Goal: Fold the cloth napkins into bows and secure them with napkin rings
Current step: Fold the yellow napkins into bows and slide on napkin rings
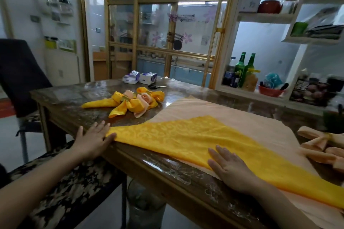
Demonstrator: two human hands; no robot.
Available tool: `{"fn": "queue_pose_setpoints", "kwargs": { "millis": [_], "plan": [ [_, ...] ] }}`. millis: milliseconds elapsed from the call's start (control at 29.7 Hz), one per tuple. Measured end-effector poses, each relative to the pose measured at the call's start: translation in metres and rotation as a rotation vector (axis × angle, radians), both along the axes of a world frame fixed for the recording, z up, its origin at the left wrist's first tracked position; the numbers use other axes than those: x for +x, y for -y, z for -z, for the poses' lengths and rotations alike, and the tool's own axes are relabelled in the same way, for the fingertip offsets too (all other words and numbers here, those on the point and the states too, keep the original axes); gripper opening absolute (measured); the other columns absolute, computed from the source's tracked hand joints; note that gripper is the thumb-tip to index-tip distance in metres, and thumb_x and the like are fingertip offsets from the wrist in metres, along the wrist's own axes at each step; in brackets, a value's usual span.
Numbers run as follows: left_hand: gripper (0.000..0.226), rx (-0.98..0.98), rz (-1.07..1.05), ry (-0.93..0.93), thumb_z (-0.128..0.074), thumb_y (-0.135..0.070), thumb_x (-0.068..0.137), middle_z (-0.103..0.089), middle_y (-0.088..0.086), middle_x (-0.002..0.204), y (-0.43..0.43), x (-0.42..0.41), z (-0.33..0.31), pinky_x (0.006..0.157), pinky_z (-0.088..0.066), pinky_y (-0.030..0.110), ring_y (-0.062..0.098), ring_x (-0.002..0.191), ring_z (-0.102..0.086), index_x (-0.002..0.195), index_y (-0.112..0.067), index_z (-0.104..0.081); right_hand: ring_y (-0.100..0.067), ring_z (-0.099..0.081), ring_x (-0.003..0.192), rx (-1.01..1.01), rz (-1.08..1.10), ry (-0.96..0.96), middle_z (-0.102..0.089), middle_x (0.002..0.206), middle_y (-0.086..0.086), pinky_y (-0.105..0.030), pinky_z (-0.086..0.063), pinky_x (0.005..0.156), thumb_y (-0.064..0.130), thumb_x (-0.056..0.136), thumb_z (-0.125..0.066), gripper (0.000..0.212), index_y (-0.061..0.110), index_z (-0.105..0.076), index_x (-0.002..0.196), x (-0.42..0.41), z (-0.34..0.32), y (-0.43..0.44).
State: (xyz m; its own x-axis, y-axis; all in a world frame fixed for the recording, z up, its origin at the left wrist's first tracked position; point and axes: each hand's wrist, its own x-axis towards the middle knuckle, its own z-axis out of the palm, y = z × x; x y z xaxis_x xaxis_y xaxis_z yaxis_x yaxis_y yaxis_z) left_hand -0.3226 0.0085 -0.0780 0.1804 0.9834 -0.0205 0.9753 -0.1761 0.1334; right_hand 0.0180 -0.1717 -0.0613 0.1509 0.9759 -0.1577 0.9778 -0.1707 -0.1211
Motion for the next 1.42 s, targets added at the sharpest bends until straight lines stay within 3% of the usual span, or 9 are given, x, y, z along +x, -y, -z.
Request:
{"fn": "queue_pose_setpoints", "kwargs": {
  "millis": [135, 270, 337, 607, 775, 977, 1146, 1247, 1416],
  "plan": [
    [0.055, 0.119, -0.107, 0.067, -0.031, -0.037, 0.101, -0.012, 0.004, 0.157, -0.009, 0.002, -0.029, 0.115, -0.011, 0.052, 0.023, 0.145, -0.006, 0.149, -0.013, -0.019, -0.016, 0.005, 0.146, 0.006, -0.014, -0.052, 0.007, 0.159, 0.002, -0.032, 0.000, 0.116, 0.061, 0.091, -0.016, 0.070, 0.027, -0.004, 0.151, -0.004, -0.010, -0.002],
    [0.041, 0.307, 0.120, 0.220, -0.045, -0.028, 0.097, -0.045, 0.009, 0.140, 0.008, 0.065, -0.064, 0.105, -0.033, 0.041, 0.025, 0.132, -0.038, 0.136, -0.014, -0.045, -0.013, -0.042, 0.129, 0.213, 0.016, -0.253, -0.042, 0.144, 0.000, -0.022, -0.033, 0.101, 0.038, 0.097, -0.046, 0.047, 0.019, -0.038, 0.140, 0.006, -0.033, -0.013],
    [0.037, 0.264, 0.257, 0.176, -0.045, -0.033, 0.097, -0.050, 0.007, 0.134, 0.011, 0.109, -0.073, 0.098, -0.038, 0.039, 0.024, 0.122, -0.045, 0.130, -0.017, -0.050, -0.012, -0.048, 0.122, 0.290, 0.063, -0.258, -0.050, 0.136, 0.000, -0.020, -0.036, 0.095, 0.033, 0.096, -0.049, 0.039, 0.020, -0.046, 0.133, 0.019, -0.039, -0.026],
    [0.053, -0.029, 0.379, 0.278, -0.054, -0.042, 0.092, -0.044, 0.004, 0.142, -0.039, 0.237, -0.058, 0.103, -0.039, 0.037, 0.023, 0.126, -0.044, 0.137, -0.017, -0.043, -0.018, -0.049, 0.122, 0.266, 0.254, -0.188, -0.049, 0.137, -0.003, -0.029, -0.040, 0.101, 0.026, 0.096, -0.051, 0.036, 0.020, -0.047, 0.132, 0.084, -0.034, -0.083],
    [0.064, -0.110, 0.313, 0.166, -0.063, -0.054, 0.081, -0.045, 0.006, 0.137, -0.070, 0.270, -0.049, 0.102, -0.037, 0.040, 0.027, 0.125, -0.042, 0.132, -0.018, -0.047, -0.022, -0.051, 0.115, 0.218, 0.429, -0.247, -0.046, 0.137, -0.007, -0.030, -0.047, 0.090, 0.028, 0.087, -0.065, 0.058, 0.019, -0.039, 0.138, 0.111, -0.034, -0.113],
    [0.039, -0.399, 0.307, 0.314, -0.071, -0.026, 0.081, -0.057, 0.011, 0.094, -0.092, 0.289, -0.060, 0.059, -0.041, 0.028, 0.021, 0.076, -0.052, 0.109, -0.003, -0.058, -0.009, -0.051, 0.071, 0.011, 0.508, -0.388, -0.053, 0.083, 0.004, -0.024, -0.046, 0.072, 0.028, 0.080, -0.073, 0.047, 0.009, -0.058, 0.121, 0.132, -0.050, -0.138],
    [0.021, -0.320, 0.374, 0.605, -0.068, -0.019, 0.085, -0.062, 0.007, 0.087, -0.094, 0.300, -0.049, 0.063, -0.050, 0.024, 0.015, 0.070, -0.058, 0.101, -0.005, -0.067, -0.009, -0.056, 0.078, 0.076, 0.418, -0.396, -0.058, 0.088, 0.004, -0.020, -0.045, 0.062, 0.035, 0.086, -0.066, 0.024, 0.017, -0.060, 0.101, 0.136, -0.039, -0.146],
    [0.010, -0.257, 0.357, 0.767, -0.067, -0.017, 0.086, -0.063, 0.003, 0.072, -0.094, 0.299, -0.037, 0.050, -0.049, 0.017, 0.008, 0.054, -0.057, 0.088, -0.008, -0.069, -0.006, -0.054, 0.075, 0.231, 0.334, -0.440, -0.057, 0.085, 0.005, -0.017, -0.040, 0.058, 0.032, 0.095, -0.053, 0.014, 0.019, -0.058, 0.095, 0.132, -0.027, -0.147],
    [0.013, -0.116, 0.400, 0.830, -0.061, -0.002, 0.086, -0.062, -0.003, 0.071, -0.091, 0.301, -0.026, 0.053, -0.047, 0.014, 0.006, 0.059, -0.056, 0.092, -0.009, -0.070, -0.010, -0.053, 0.090, 0.392, 0.281, -0.531, -0.057, 0.098, 0.004, -0.022, -0.042, 0.079, 0.007, 0.093, -0.053, 0.020, 0.019, -0.062, 0.107, 0.136, -0.015, -0.148]
  ]
}}
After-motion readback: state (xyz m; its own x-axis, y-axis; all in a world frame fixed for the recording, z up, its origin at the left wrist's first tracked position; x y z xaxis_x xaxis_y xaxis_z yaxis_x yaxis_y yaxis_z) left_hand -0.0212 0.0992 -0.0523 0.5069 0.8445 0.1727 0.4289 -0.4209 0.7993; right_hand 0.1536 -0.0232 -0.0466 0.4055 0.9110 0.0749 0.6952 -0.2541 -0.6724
